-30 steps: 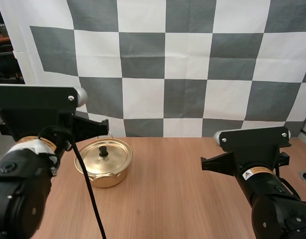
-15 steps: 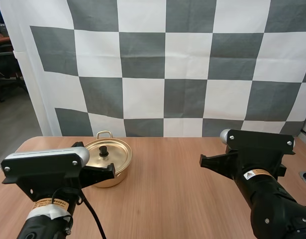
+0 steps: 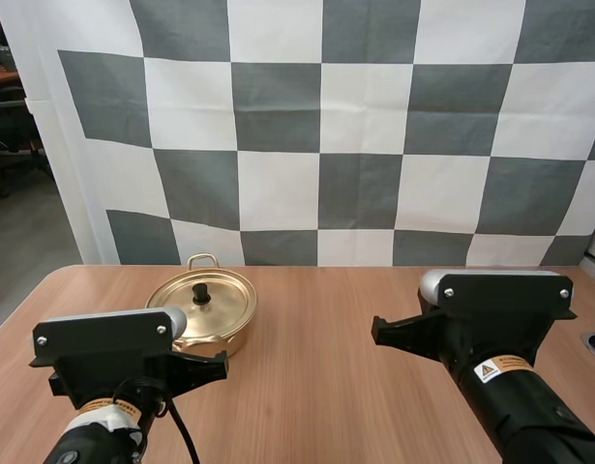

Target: Open the pot, put the car inside, and close it

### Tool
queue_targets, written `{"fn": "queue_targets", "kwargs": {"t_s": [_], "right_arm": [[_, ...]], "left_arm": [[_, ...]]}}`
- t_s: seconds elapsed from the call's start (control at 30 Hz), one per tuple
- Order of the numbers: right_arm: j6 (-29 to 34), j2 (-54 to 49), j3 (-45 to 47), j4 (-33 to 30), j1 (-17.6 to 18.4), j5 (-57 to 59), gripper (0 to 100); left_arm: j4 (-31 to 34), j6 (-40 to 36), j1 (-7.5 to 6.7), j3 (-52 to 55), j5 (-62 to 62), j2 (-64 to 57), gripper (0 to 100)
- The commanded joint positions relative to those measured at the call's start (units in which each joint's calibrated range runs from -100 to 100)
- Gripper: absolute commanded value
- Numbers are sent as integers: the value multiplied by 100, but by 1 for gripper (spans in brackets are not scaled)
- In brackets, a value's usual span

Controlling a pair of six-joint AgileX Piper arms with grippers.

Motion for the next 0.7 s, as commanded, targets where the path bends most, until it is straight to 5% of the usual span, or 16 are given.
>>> {"fn": "queue_targets", "kwargs": {"t_s": [0.0, 0.33, 0.67], "right_arm": [[1, -277, 283, -174, 4, -70, 0], [1, -1305, 315, -701, 4, 139, 0], [1, -1367, 315, -1057, 4, 2086, 0]], "left_arm": [[8, 3, -4, 0, -12, 0, 0], [8, 3, -4, 0, -147, 0, 0], [8, 3, -4, 0, -147, 0, 0]]}}
